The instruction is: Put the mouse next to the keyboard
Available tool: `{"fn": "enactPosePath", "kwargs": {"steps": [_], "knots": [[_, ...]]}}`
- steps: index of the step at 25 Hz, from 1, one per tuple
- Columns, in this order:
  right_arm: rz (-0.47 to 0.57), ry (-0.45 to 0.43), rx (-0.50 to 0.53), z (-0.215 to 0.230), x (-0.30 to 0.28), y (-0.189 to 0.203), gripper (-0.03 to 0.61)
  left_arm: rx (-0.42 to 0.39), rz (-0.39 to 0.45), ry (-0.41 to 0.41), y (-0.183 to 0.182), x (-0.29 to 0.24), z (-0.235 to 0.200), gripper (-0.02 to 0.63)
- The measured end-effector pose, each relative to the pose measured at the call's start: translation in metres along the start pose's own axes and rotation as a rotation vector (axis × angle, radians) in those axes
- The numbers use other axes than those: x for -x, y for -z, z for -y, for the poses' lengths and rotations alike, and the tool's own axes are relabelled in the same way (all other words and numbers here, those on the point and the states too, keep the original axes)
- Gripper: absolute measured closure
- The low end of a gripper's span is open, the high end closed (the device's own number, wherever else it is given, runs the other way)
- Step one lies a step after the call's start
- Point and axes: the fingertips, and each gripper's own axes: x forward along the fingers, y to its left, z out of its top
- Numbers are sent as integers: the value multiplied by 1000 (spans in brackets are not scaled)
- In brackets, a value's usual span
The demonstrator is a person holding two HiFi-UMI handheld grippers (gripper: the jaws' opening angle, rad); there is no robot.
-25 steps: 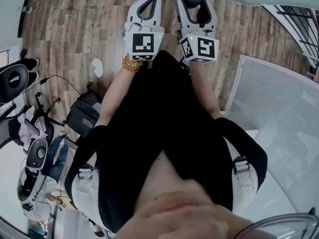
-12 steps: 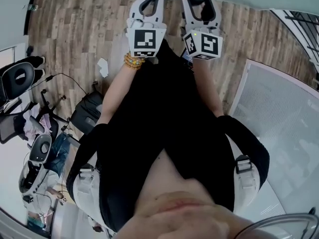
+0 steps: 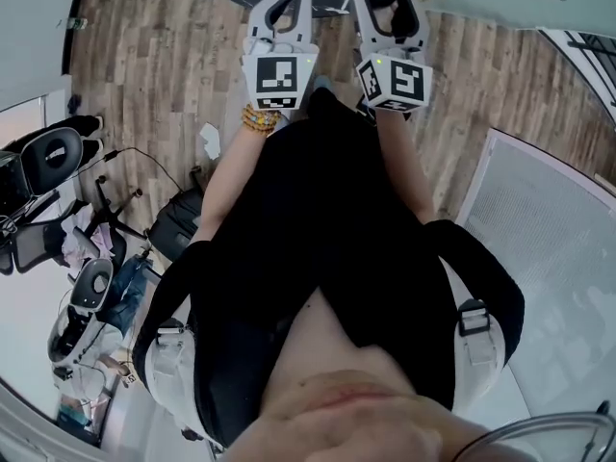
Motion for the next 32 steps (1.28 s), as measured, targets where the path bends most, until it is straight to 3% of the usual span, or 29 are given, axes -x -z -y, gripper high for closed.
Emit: {"fn": "enactPosePath", "kwargs": {"steps": [9, 13, 19, 32], "knots": [[47, -82, -8, 36, -34, -5, 291, 19, -32, -45, 4, -57, 7, 600], [23, -79, -62, 66, -39, 12, 293, 9, -65, -53, 13, -74, 24, 600], [33, -80, -80, 87, -56, 12, 291, -19, -79, -73, 12, -96, 11, 600], [-9, -54, -55, 110, -118, 14, 292, 65, -26, -4, 19, -177, -18, 600]]}}
